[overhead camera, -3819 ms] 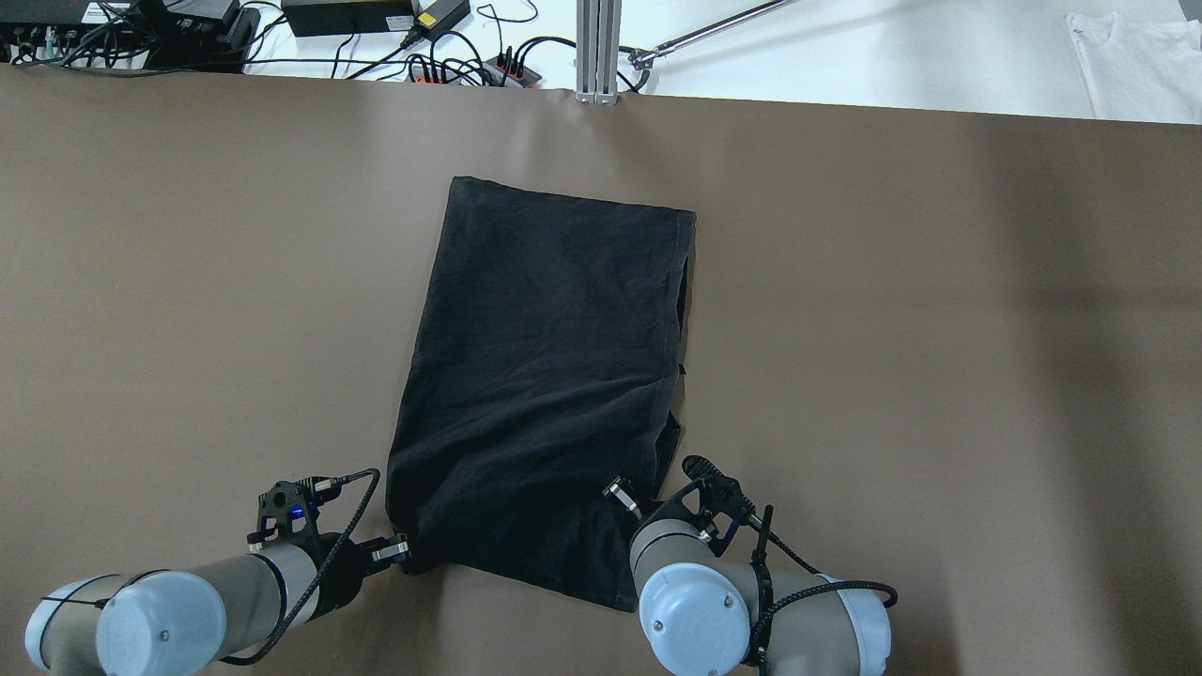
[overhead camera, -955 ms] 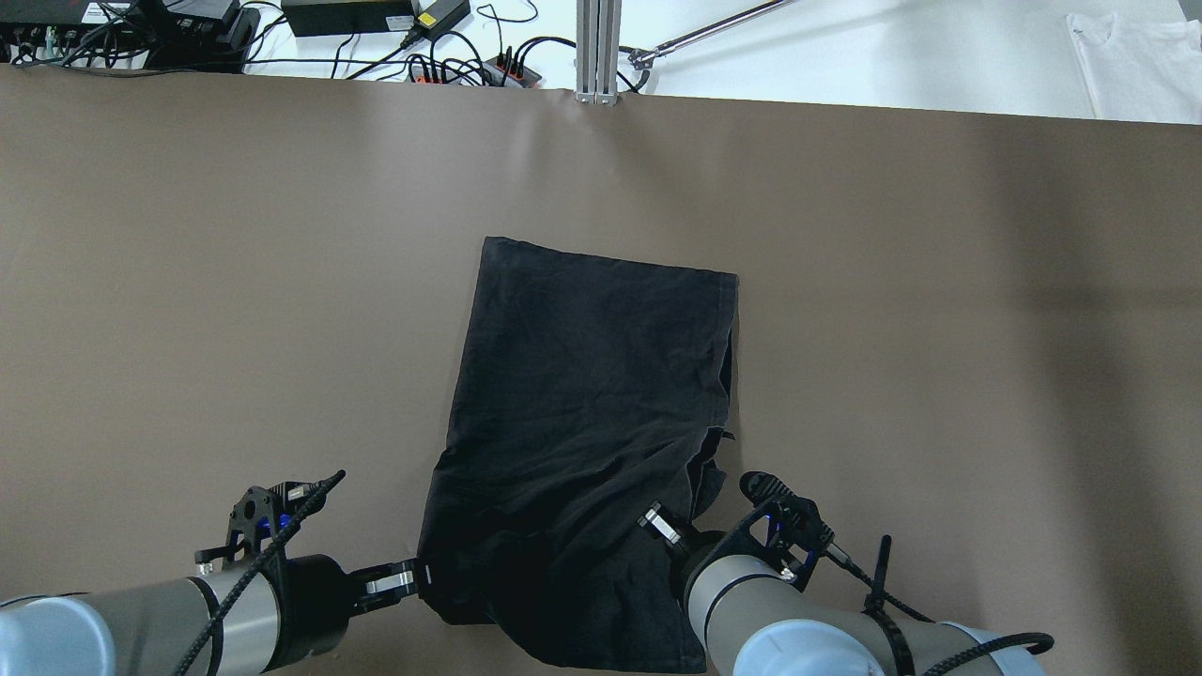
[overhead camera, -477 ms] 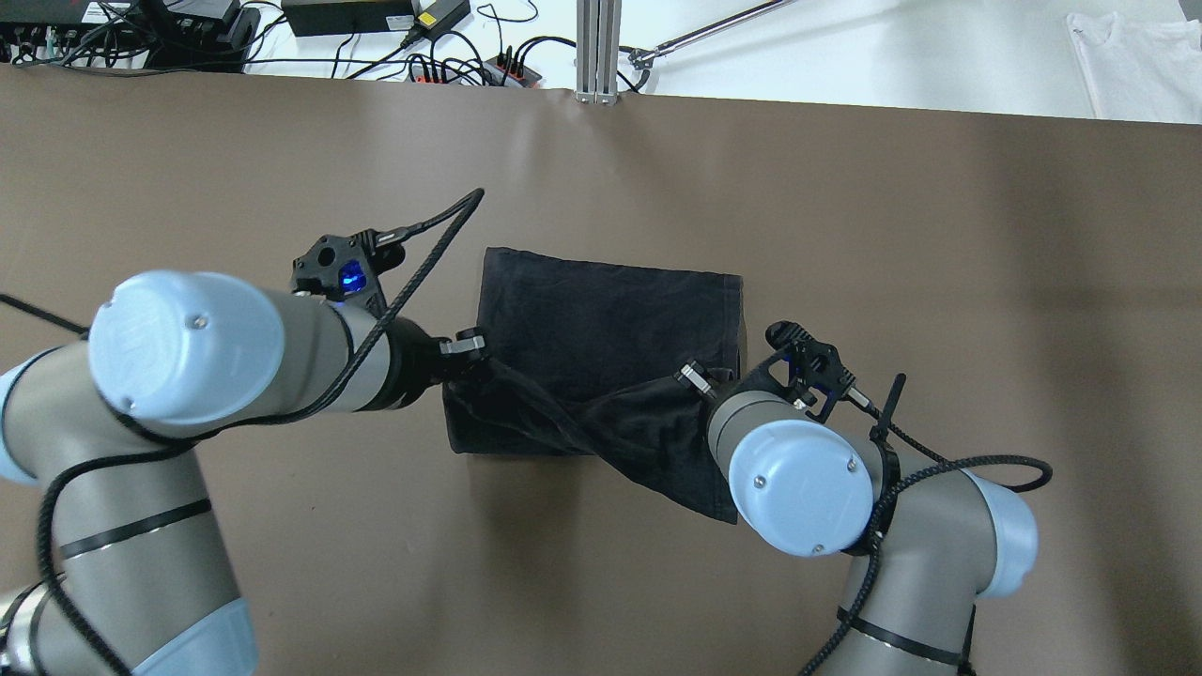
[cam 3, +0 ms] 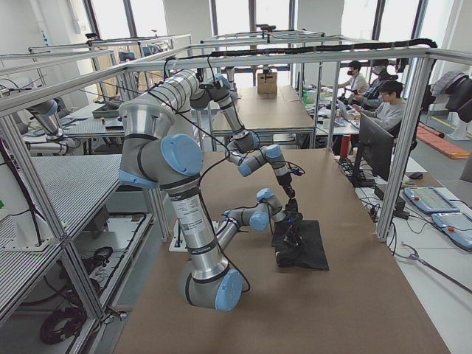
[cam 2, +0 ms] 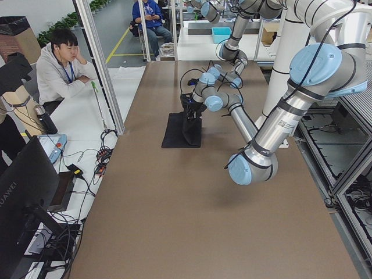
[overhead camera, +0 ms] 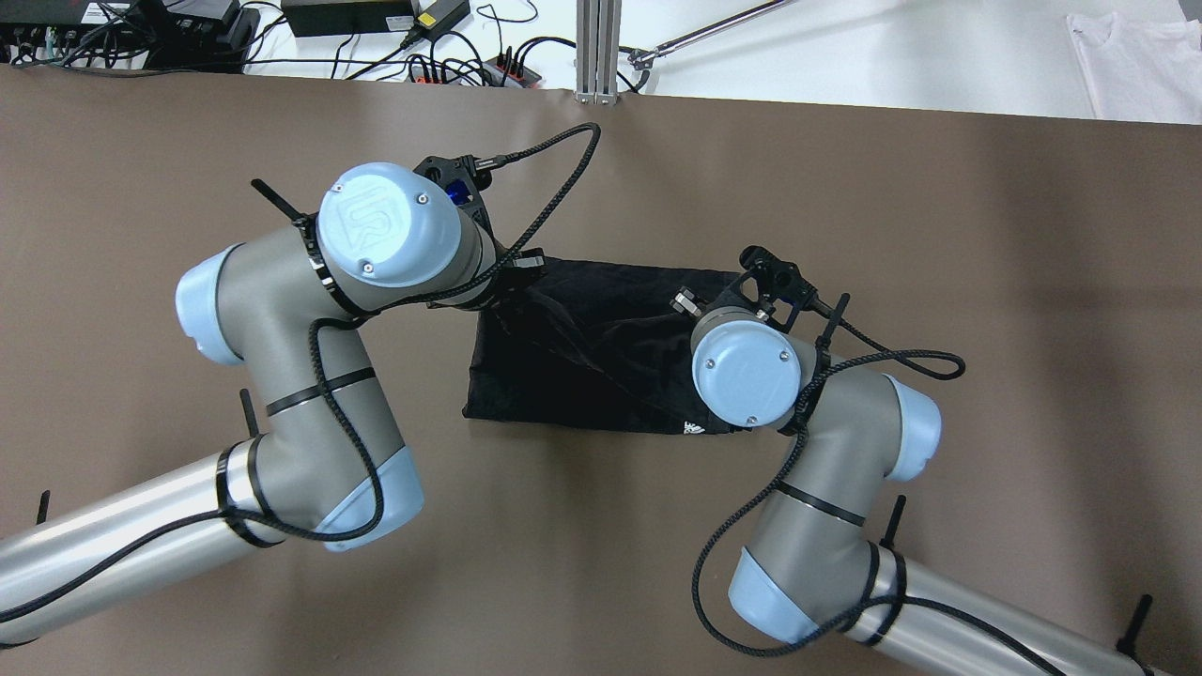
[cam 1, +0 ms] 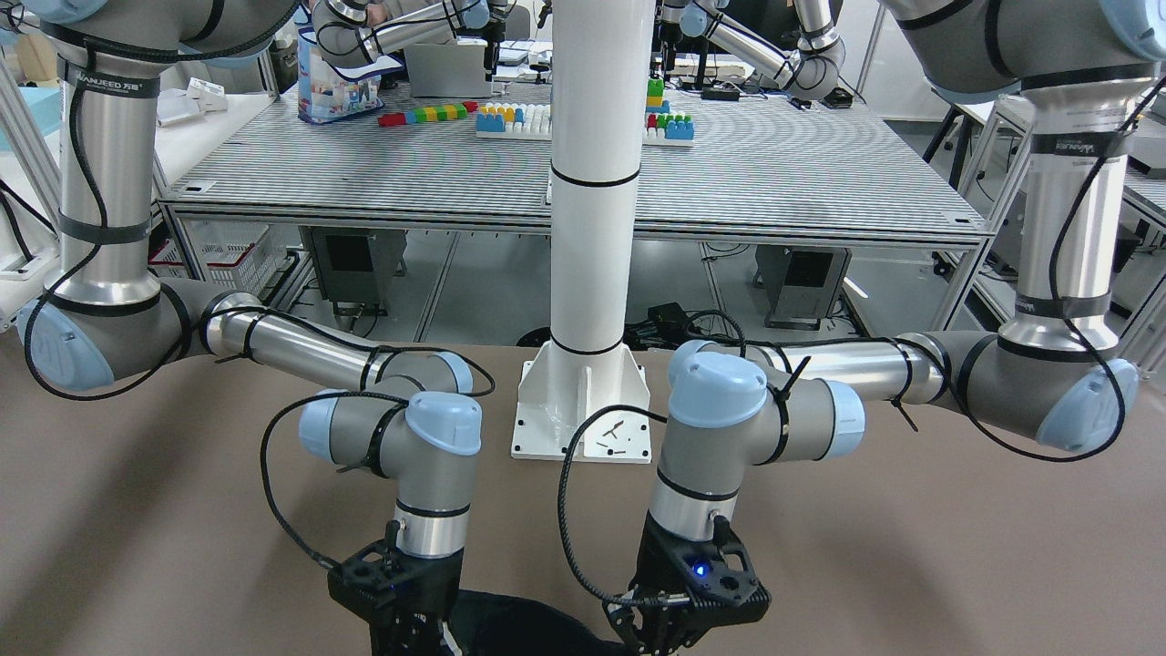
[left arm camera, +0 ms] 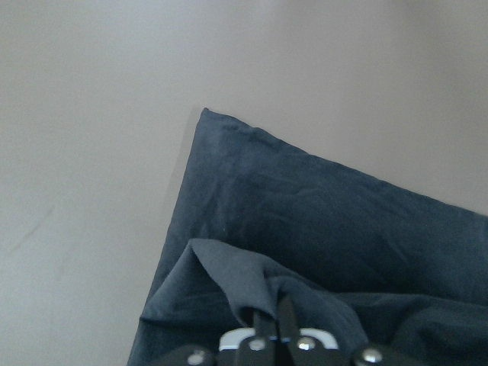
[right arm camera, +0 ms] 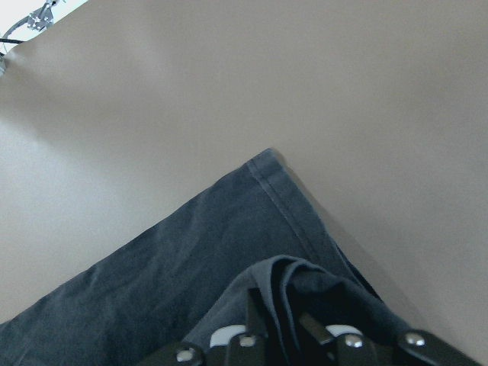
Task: Fold clothes
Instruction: 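Lift the near edge with both grippers and fold it away from the robot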
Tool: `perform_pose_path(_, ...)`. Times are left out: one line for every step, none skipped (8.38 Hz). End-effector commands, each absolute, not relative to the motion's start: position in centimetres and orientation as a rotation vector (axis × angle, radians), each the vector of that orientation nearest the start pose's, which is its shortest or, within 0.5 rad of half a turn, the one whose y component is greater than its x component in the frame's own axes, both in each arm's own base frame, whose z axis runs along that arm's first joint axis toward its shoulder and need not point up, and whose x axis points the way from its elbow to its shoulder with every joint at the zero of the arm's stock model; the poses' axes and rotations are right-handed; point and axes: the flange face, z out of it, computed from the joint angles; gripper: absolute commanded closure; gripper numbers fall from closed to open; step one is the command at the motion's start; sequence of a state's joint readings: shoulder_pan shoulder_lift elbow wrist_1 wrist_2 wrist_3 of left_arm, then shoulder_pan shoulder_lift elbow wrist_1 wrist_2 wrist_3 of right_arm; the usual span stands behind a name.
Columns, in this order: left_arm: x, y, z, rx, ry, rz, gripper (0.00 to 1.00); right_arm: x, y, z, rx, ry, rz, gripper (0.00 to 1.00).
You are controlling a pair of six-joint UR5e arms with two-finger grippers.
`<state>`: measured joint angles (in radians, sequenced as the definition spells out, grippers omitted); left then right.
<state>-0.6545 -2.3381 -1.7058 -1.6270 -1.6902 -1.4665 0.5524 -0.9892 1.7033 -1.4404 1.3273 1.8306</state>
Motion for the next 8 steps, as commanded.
perform_pose_path(51.5, -56.6, 19.5, 0.284, 0.919, -0.441, 0.14, -53.2, -53.8, 28.5, 0.405, -0.805, 0.817, 0.51)
perform_pose_path(51.9, -57.2, 20.1, 0.325, 0.933, -0.427, 0.0, -52.8, -54.3, 28.6, 0.428, -0.786, 0.771, 0.22)
perform_pose_path(50.1, -57.6, 18.6, 0.348, 0.963, -0.438, 0.0, -52.0, -54.9, 28.0, 0.436, -0.794, 0.758, 0.1)
perform_pose_path(47.5, -57.3, 17.3, 0.336, 1.011, -0.426, 0.0, -49.8, -55.4, 26.0, 0.394, -0.851, 0.756, 0.09)
perform_pose_path(45.9, -56.6, 17.9, 0.299, 1.043, -0.404, 0.0, -48.2, -54.3, 24.1, 0.332, -0.918, 0.727, 0.09)
perform_pose_path(44.6, -55.6, 18.2, 0.304, 1.06, -0.398, 0.0, -47.3, -53.0, 23.8, 0.318, -0.949, 0.729, 0.09)
perform_pose_path(44.4, -55.4, 18.6, 0.304, 1.057, -0.399, 0.0, -47.3, -50.4, 24.6, 0.293, -0.967, 0.724, 0.09)
perform_pose_path(44.4, -55.4, 18.9, 0.303, 1.054, -0.399, 0.0, -48.0, -46.7, 26.2, 0.249, -0.974, 0.72, 0.09)
